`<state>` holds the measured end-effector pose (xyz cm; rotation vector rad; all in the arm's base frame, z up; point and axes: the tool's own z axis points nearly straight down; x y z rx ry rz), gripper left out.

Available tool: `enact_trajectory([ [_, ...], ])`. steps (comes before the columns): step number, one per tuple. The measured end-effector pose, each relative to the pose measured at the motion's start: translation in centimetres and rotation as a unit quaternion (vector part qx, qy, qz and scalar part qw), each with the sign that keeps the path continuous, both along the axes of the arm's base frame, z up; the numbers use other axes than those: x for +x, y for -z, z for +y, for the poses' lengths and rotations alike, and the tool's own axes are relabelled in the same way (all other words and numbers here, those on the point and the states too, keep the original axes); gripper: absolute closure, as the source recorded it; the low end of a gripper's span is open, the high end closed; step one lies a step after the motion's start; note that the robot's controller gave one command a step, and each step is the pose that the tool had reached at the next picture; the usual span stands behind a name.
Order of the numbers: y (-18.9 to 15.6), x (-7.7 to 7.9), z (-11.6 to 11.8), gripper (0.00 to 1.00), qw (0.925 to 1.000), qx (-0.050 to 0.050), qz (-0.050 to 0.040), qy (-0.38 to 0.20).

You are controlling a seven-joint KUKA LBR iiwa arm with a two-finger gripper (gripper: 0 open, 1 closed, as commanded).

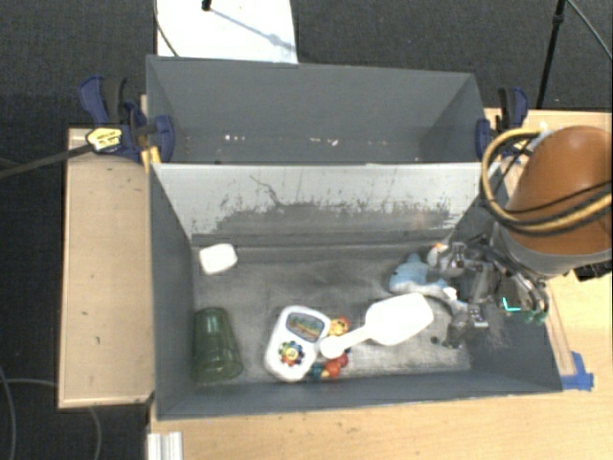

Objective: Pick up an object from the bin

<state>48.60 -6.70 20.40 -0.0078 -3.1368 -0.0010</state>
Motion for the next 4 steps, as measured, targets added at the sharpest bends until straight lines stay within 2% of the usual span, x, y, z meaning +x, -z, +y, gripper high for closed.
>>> enact_trajectory([
  [1,-0.4,0.2,0.0,0.00,1.0000,0.000,-0.0040,-0.002],
  [2,6.7,-0.3,2.6,0.00,0.9998,-0.001,-0.0064,-0.021],
  [3,11.4,-0.6,3.3,0.00,0.9992,0.000,-0.0012,-0.040],
  [4,7.6,0.8,3.0,0.00,0.9994,0.000,-0.0028,-0.035],
])
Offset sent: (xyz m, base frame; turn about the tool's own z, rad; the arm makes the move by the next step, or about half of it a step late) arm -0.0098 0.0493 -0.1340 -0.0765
